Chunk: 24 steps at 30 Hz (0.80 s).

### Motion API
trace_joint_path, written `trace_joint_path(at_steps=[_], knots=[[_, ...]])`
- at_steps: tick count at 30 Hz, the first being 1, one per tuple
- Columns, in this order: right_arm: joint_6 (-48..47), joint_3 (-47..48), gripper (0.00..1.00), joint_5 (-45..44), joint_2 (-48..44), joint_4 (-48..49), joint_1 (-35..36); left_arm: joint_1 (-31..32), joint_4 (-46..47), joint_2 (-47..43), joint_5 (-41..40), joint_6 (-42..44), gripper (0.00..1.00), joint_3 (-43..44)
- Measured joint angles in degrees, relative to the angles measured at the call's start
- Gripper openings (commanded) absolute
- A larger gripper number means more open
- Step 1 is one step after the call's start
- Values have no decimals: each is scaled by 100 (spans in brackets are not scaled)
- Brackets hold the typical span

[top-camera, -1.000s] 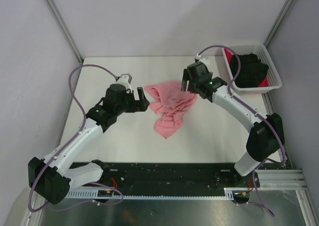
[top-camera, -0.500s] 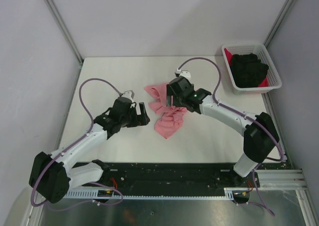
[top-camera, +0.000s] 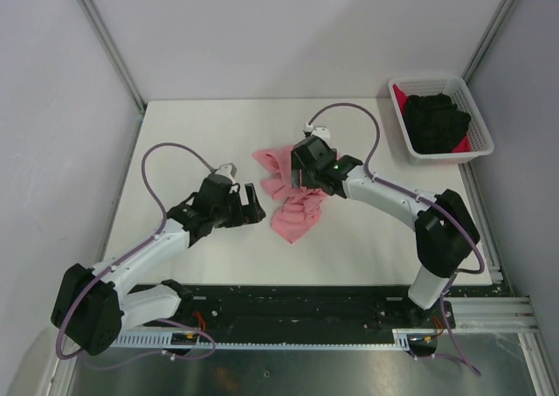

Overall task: Fold and stack the t-shirts
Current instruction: Move the tshirt to the center of the board, then flatten out the tshirt

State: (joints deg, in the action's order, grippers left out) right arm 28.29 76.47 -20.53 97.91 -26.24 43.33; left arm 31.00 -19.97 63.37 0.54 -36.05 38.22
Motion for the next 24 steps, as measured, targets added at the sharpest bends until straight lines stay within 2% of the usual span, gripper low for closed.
trace_joint_path(at_steps=[16,18,19,21,22,24], knots=[[-164,197,69,-46,857,96,122,2,157,118,133,-22,99,-15],[-229,358,58,-129,1049,52,120,2,164,129,142,-24,100,-17],[-264,505,48,-177,1176,4,118,2,173,142,146,-24,100,-17],[-348,758,20,-280,1370,-66,118,2,188,186,164,-48,99,-17],[-367,914,10,-350,1456,-153,118,9,192,219,166,-59,99,-17],[-400,1178,3,-492,1547,-284,118,44,199,308,168,-70,99,-17]])
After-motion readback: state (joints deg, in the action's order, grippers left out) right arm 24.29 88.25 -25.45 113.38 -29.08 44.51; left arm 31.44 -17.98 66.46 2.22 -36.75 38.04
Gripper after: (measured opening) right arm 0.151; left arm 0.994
